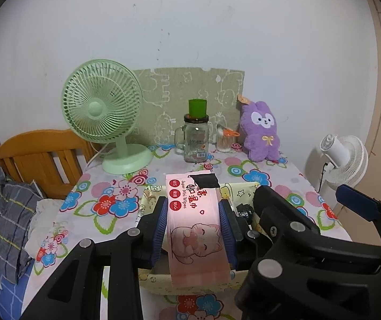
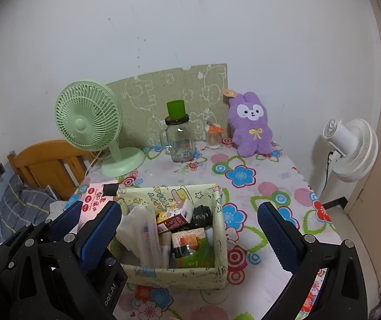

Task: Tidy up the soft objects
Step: 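Lower the wet-wipes pack into the basket and open the left tool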

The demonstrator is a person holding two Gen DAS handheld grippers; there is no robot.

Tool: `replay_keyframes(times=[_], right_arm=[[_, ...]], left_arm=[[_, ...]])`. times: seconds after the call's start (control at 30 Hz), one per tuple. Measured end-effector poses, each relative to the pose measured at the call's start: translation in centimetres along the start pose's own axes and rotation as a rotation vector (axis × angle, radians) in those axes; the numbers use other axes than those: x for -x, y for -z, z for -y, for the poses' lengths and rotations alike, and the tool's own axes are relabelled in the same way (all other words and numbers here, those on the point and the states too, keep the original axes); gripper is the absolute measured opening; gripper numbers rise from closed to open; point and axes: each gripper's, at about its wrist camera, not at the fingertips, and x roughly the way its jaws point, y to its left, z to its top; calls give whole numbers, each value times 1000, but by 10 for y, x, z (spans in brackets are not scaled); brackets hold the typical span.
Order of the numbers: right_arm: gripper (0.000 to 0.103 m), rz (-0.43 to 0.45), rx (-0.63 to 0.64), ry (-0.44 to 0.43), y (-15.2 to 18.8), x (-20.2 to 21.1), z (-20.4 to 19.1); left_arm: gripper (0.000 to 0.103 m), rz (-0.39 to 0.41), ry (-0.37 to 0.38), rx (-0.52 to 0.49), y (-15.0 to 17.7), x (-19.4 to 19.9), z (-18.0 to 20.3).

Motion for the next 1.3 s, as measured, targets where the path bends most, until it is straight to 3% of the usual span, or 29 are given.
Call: replay_keyframes(times=[0.3,0.47,0.53,0.57,0.6,0.93,1.3], right_arm=[[103,-32,4,-3,2,-34,2],[103,-66,8,-3,5,-54,3],[103,-72,5,-5,7,-60,4],[103,-79,3,-5,8,-63,5],[103,-81,3,-2,8,-65,5],[103,-100,9,8,15,-68,3],[103,-67,18,-7,19,-38,-1]], left_arm=[[39,-23,-28,5,3,-34,-4],[42,-74,1,26,7,-56,-9],[51,-82,-19,27,8,-61,-9],[63,-92,-32,26,8,-64,-10],[69,-102,-39,25,9,-66,-10],[84,-129,-36,17,17,-66,-12],[89,-106,-26,17,20,-36,-11]])
